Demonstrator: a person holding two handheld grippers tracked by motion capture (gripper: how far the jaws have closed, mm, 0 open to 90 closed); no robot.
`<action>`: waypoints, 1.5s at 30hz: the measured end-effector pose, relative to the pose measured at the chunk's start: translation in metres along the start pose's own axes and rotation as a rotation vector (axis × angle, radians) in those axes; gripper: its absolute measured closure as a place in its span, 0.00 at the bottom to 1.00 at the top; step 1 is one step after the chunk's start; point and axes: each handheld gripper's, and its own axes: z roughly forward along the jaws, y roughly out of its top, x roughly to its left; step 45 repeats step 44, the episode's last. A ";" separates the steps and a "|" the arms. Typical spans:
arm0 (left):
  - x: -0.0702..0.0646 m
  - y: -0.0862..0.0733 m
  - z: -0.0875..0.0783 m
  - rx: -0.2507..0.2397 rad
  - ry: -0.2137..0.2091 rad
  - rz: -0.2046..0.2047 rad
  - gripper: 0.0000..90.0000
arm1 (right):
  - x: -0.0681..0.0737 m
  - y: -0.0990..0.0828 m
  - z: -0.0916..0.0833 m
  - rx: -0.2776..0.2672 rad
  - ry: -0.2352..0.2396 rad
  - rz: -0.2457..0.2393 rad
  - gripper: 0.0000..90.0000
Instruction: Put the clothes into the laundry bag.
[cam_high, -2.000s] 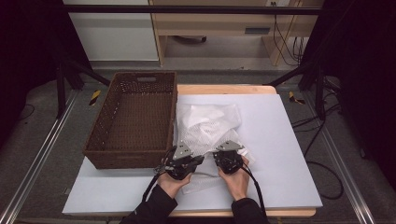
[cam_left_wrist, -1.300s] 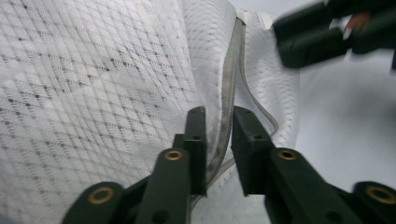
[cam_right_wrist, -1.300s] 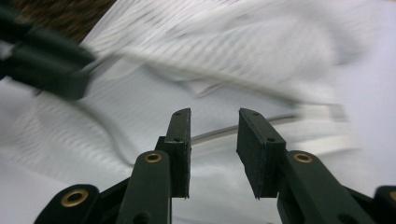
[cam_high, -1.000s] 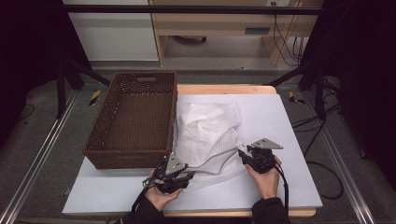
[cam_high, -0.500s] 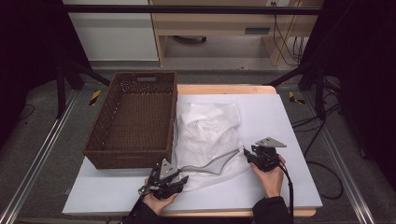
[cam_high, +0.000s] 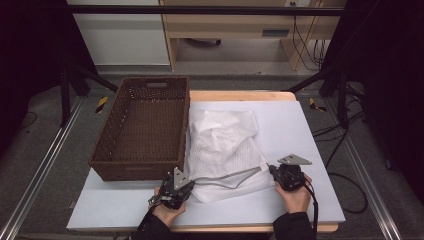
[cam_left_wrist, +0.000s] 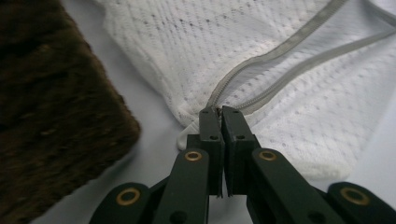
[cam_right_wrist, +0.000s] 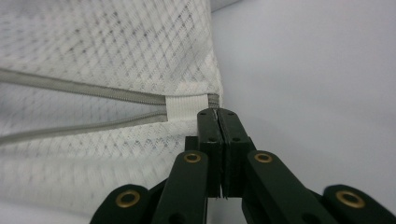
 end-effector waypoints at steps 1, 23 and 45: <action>0.002 -0.001 0.000 -0.007 0.001 -0.010 0.98 | 0.000 -0.007 -0.004 0.010 0.021 0.011 0.99; 0.004 -0.007 -0.004 -0.024 -0.014 -0.002 0.87 | 0.002 -0.015 -0.007 0.007 0.058 0.001 1.00; 0.044 -0.018 -0.057 -0.226 -0.169 -0.059 0.54 | -0.031 -0.012 -0.033 -0.245 0.002 0.100 0.26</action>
